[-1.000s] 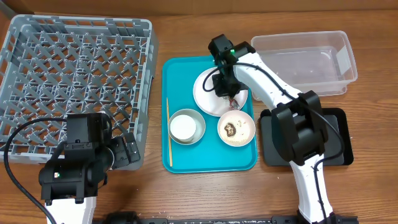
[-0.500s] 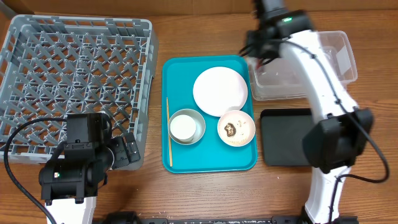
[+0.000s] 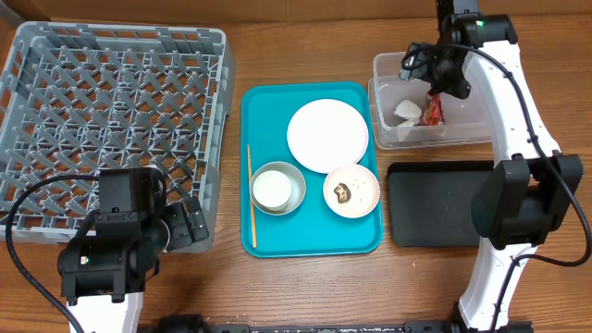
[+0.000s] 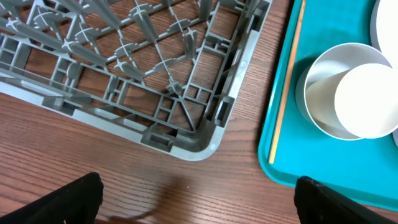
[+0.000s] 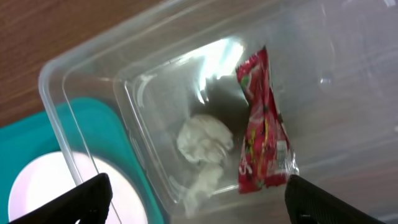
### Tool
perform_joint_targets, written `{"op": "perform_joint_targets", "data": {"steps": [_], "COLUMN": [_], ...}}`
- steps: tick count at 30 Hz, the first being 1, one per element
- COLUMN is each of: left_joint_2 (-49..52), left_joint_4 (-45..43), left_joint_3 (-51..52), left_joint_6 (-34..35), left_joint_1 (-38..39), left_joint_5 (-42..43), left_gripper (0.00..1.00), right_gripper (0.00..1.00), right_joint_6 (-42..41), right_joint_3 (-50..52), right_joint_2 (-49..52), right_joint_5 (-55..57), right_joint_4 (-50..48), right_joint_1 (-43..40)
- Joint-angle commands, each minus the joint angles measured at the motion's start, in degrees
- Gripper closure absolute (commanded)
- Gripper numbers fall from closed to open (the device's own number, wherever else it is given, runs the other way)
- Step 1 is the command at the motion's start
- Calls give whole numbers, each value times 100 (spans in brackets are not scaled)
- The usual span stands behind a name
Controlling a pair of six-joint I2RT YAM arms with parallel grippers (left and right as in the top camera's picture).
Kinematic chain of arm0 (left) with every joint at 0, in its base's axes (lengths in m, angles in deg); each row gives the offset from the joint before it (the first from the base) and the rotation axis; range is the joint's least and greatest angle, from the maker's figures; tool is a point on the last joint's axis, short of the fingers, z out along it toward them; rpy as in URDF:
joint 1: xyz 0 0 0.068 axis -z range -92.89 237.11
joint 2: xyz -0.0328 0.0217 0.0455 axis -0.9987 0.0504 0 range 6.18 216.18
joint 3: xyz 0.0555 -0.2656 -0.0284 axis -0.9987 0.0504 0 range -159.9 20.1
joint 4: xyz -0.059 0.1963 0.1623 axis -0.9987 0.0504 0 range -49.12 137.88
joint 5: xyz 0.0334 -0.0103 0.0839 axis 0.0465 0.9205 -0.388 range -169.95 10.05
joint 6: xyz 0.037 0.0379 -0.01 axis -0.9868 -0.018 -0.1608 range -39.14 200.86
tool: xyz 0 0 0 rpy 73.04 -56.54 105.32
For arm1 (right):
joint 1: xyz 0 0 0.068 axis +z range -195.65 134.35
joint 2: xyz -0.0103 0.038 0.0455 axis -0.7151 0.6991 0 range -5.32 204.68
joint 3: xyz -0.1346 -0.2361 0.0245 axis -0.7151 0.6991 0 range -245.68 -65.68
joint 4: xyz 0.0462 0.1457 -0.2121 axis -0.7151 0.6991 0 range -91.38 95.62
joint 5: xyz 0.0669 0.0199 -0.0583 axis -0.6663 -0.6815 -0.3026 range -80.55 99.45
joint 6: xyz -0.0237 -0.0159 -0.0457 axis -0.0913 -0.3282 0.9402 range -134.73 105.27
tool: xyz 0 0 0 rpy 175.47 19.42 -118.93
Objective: Sort waste into correct bins and load items into the dishwasher
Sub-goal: 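Carry the wrapper and tissue to the clear bin and release, then lower the right gripper to grasp the rim of the rice bowl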
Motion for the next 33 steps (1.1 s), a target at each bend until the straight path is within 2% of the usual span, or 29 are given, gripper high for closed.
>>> {"op": "perform_joint_targets", "data": {"steps": [1,4,10,15,21,26,29,33], "left_joint_2": [-50,-50,-50,-48,-48,-48,-48,-48], "left_joint_4": [-17,-17,-17,-17,-37,-57,-85,-142], "left_joint_3": [-146,-146,-146,-146,-146,-146,-146,-146], "left_joint_6": [-28,-28,-28,-28,-28,-28,-26,-26], "left_joint_1": [-28,-28,-28,-28,-28,-28,-28,-28], "left_joint_5": [-72,-72,-72,-72,-72,-68,-55,-28], "left_gripper": [0,0,0,0,0,0,0,0], "right_gripper": [9,10,20,19,16,16,15,17], "right_joint_6": [81,74,52,214,308,516,741,811], "right_joint_3": [-295,-293,-160,361,1578,3014,3788,4441], "right_joint_2": [-695,-1189,-1827,-2472,-3853,-4811,-4994,-4719], "right_joint_5": [-46,-229,-660,-697,-713,-1272,-1639,-1589], "right_joint_4": [129,481,1829,2107,1521,839,140,-584], "right_joint_1": [-66,-66,-50,164,446,693,1139,1978]}}
